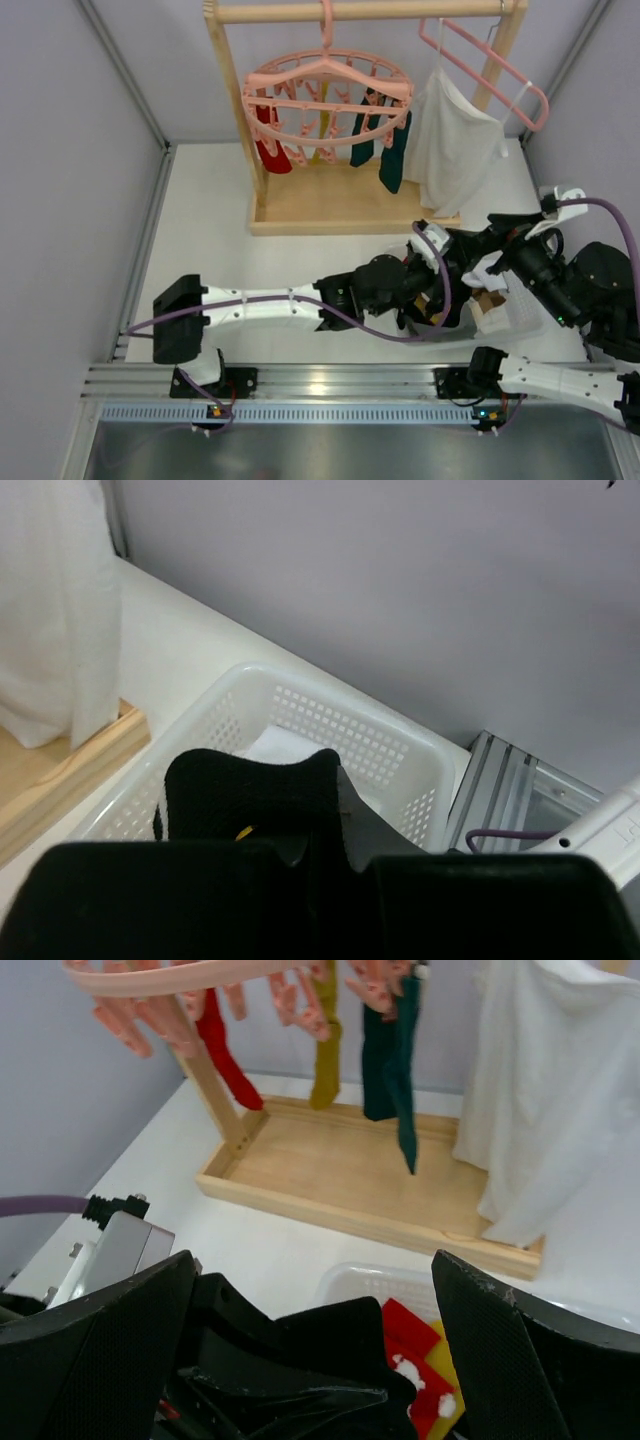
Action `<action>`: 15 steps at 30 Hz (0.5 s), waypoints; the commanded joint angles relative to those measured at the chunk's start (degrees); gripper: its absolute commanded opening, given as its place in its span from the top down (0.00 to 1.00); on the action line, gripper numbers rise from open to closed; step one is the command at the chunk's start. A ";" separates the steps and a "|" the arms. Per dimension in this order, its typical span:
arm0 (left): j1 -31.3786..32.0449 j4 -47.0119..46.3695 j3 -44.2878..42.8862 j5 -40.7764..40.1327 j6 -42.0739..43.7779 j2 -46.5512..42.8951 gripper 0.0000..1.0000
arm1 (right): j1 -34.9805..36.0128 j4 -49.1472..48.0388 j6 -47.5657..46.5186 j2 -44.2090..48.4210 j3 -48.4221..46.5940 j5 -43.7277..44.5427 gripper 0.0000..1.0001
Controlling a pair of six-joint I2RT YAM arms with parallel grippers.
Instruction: Remove the socks clipped to the hanger
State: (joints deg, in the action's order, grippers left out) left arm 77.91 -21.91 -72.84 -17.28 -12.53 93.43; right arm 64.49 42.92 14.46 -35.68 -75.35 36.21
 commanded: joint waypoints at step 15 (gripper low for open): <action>-2.85 9.87 -6.89 5.07 -3.81 8.36 0.01 | 0.90 6.57 4.70 0.44 -1.20 19.95 0.01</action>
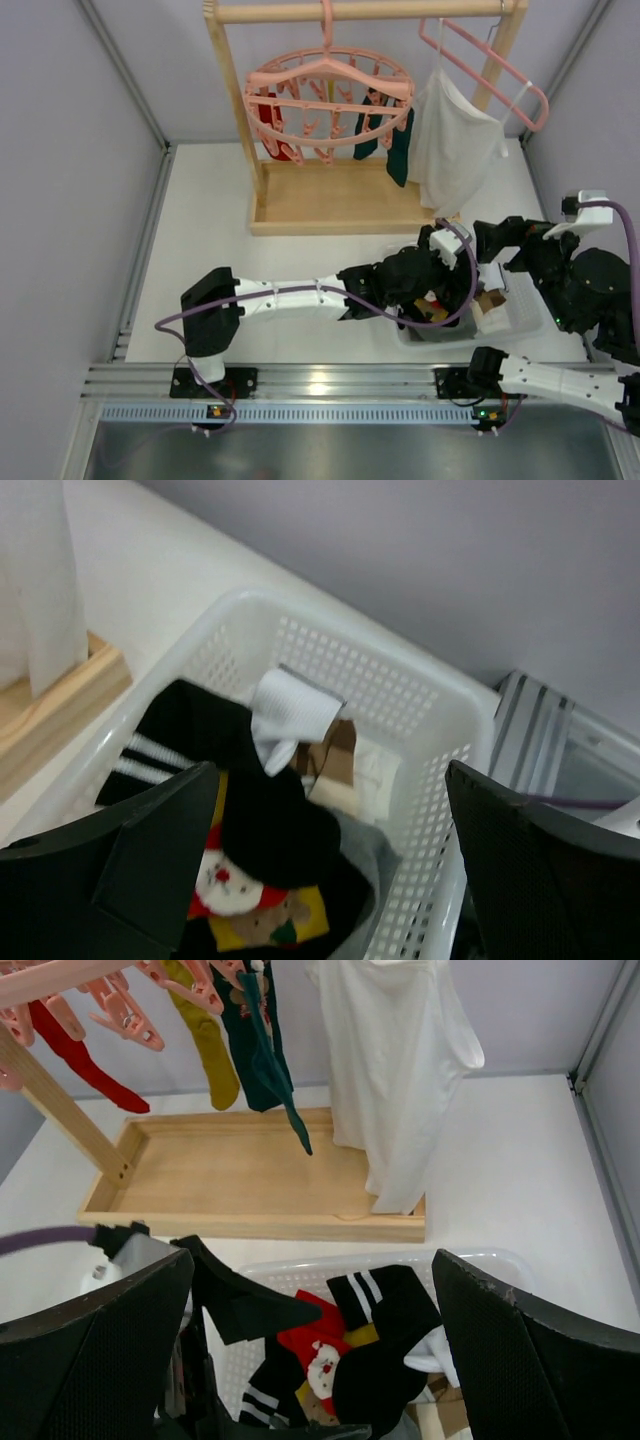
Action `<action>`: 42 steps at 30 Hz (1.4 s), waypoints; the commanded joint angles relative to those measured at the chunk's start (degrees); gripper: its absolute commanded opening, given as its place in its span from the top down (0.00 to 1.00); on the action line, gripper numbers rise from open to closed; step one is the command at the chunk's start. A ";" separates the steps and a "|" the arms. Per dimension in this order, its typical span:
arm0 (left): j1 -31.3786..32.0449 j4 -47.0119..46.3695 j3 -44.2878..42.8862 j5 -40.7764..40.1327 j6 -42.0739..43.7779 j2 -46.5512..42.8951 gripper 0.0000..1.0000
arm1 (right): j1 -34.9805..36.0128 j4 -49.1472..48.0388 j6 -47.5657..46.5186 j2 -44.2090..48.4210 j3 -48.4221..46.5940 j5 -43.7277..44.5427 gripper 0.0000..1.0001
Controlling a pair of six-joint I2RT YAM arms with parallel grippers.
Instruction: Remove the socks clipped to the hanger
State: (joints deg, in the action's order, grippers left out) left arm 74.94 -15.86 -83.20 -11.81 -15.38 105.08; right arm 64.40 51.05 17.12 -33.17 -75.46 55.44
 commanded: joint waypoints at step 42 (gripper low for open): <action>-24.93 44.16 42.77 -8.76 -20.93 -75.28 0.01 | -47.43 -70.97 -11.76 -48.65 19.92 -68.25 0.06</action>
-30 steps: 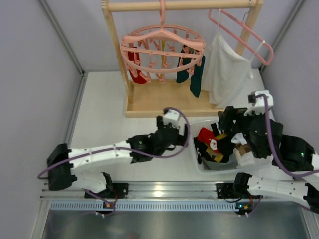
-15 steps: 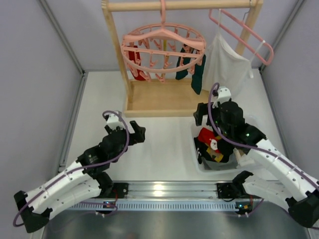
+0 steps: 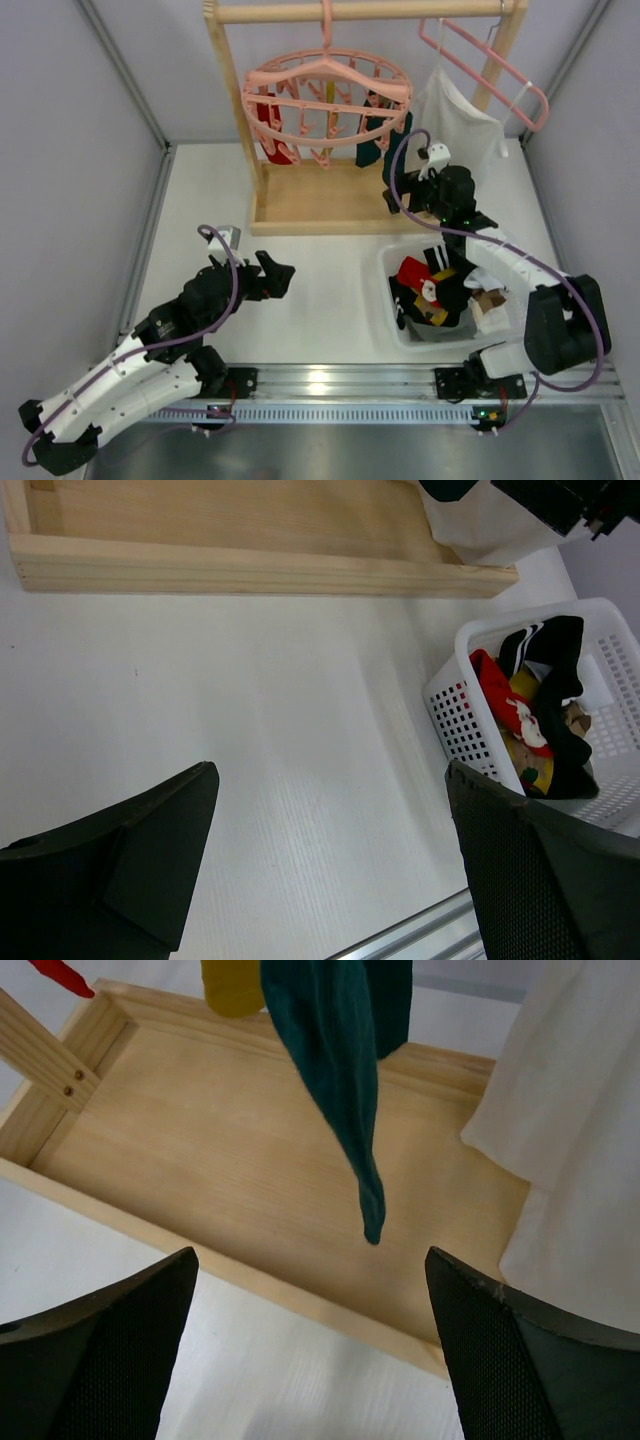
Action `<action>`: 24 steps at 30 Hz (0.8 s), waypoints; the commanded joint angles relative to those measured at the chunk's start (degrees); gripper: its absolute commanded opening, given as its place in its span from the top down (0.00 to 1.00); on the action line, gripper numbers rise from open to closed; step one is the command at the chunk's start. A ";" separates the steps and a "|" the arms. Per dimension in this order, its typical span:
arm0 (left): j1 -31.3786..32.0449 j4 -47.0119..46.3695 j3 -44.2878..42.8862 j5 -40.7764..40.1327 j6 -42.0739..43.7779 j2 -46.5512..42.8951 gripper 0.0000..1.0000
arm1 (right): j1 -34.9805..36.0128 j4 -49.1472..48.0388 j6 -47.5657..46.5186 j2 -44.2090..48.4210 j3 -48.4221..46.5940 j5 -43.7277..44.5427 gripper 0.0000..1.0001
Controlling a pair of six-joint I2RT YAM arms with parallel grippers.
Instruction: Remove the socks clipped to the hanger
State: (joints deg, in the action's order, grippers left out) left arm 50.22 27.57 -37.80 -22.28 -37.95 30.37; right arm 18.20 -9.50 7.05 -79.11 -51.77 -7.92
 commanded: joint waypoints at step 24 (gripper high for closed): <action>-0.21 0.46 -9.63 2.58 -0.55 -3.92 0.01 | 5.51 -39.39 0.96 -8.71 7.37 2.72 1.00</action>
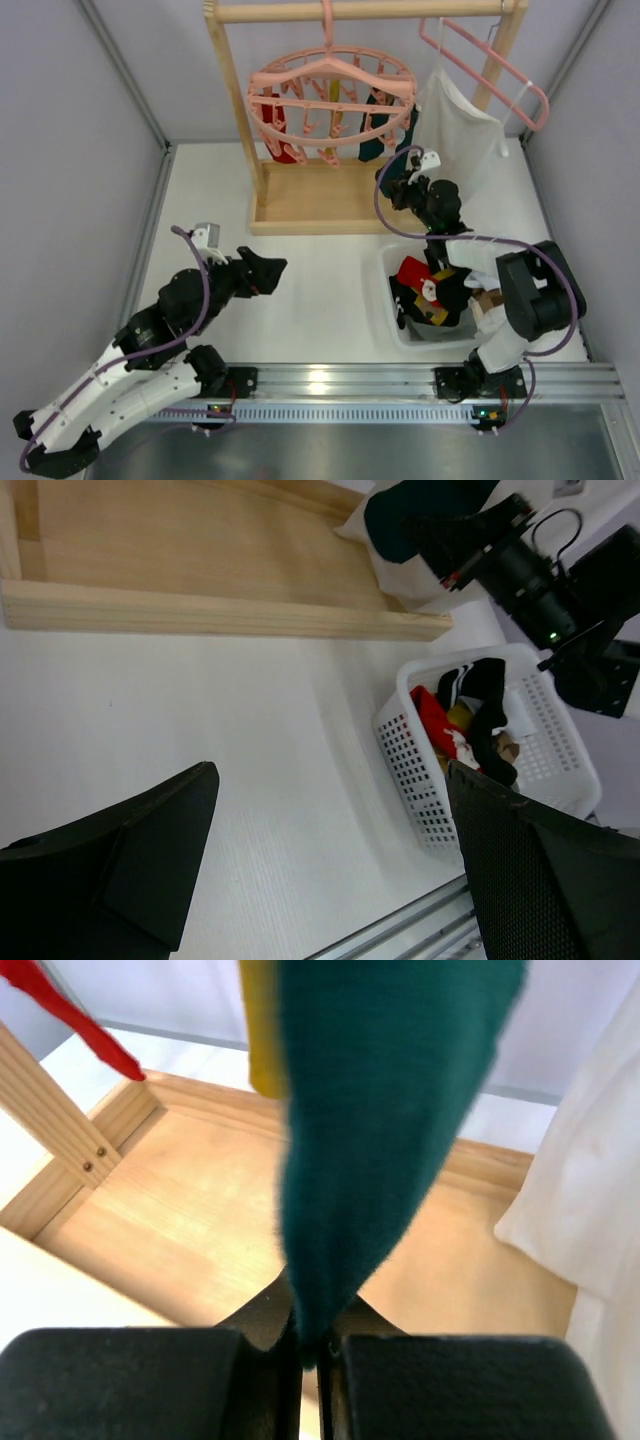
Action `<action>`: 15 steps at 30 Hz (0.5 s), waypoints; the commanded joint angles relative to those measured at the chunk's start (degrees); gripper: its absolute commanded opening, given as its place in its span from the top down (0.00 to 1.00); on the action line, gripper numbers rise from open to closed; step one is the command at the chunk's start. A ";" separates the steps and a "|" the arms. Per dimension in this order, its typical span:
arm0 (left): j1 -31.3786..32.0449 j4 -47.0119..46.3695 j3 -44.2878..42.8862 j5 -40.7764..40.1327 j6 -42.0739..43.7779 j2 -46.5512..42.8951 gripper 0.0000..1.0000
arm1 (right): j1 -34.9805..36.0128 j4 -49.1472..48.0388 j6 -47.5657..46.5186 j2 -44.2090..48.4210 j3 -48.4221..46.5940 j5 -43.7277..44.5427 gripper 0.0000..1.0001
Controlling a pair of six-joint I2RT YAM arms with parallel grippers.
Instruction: Remove the socks clipped to the hanger
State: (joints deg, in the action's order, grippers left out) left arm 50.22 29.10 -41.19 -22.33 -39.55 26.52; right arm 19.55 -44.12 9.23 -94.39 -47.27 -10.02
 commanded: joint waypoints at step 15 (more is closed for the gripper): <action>-0.21 3.41 -42.90 12.57 12.73 18.90 0.01 | 35.19 6.23 -6.94 23.64 10.36 36.46 1.00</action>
State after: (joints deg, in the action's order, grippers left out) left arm 50.17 30.92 -78.26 -10.48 -31.20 39.81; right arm 49.63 -40.29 4.34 -71.92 -35.57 17.45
